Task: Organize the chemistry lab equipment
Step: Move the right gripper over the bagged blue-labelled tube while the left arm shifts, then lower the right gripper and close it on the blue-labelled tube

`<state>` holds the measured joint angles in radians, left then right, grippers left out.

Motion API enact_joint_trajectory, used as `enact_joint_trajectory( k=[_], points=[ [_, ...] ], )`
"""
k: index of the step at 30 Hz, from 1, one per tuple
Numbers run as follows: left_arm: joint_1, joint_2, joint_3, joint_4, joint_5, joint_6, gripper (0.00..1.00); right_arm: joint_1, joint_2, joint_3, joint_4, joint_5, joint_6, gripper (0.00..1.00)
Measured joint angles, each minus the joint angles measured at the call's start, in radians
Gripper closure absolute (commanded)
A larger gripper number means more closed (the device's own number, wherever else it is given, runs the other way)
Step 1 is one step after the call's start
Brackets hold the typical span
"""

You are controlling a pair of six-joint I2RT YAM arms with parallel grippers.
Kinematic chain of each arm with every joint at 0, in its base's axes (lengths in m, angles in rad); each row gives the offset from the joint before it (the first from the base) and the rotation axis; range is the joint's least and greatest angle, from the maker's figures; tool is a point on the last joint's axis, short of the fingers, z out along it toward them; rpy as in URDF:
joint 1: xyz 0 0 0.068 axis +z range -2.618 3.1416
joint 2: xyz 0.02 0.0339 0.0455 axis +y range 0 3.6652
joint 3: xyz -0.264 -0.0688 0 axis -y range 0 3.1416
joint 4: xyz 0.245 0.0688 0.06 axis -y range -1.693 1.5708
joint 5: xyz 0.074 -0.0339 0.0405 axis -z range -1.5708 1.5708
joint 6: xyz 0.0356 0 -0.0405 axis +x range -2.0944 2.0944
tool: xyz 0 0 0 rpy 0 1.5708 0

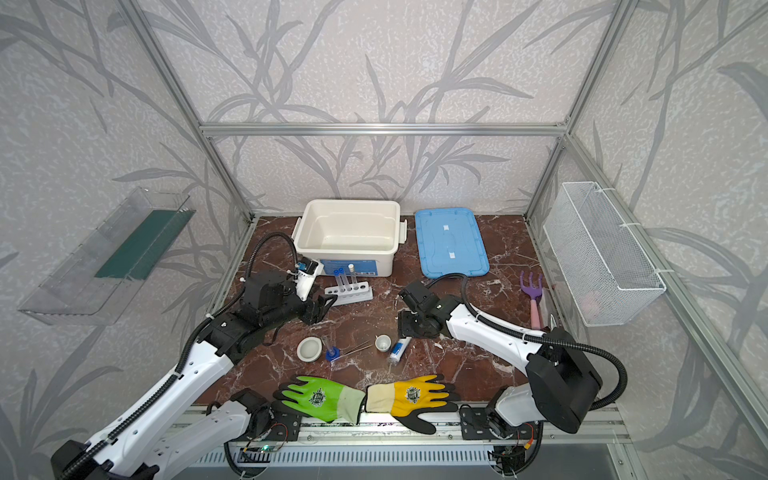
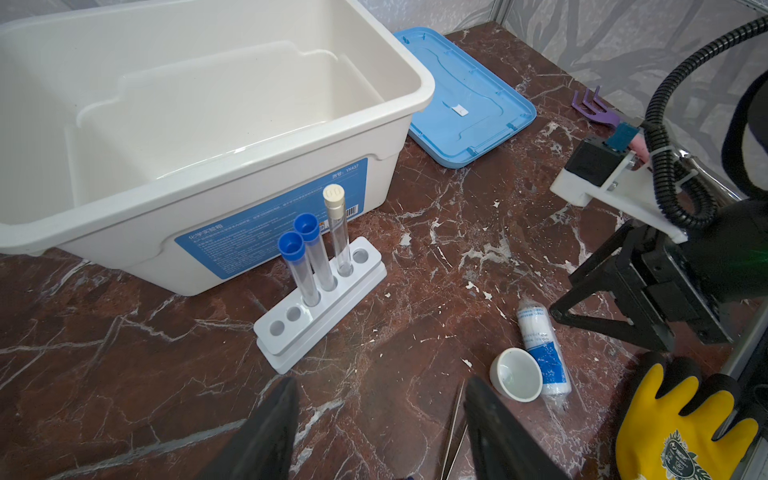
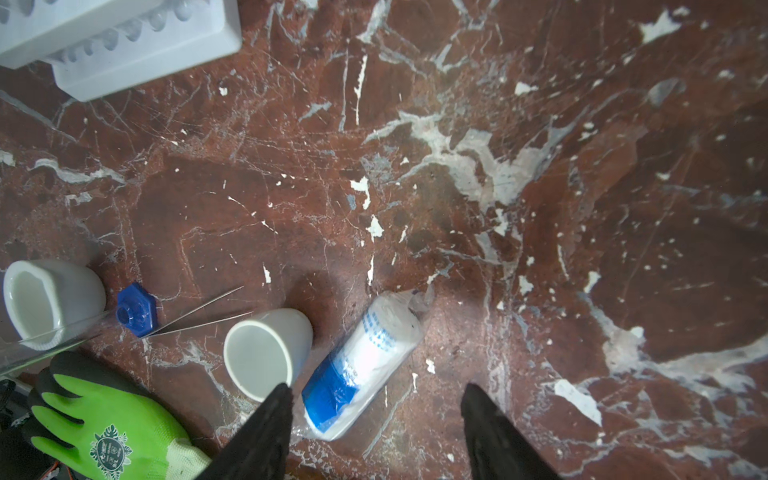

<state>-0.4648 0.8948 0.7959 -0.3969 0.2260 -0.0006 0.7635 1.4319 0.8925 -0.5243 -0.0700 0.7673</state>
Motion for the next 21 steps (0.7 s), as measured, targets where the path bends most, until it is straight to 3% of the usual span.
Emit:
enact_joint_trajectory(
  k=[21],
  points=[
    [0.0,0.011,0.001,0.0,-0.041,0.004,0.36,0.027,0.146,0.011,-0.004,-0.048,0.174,0.42]
  ],
)
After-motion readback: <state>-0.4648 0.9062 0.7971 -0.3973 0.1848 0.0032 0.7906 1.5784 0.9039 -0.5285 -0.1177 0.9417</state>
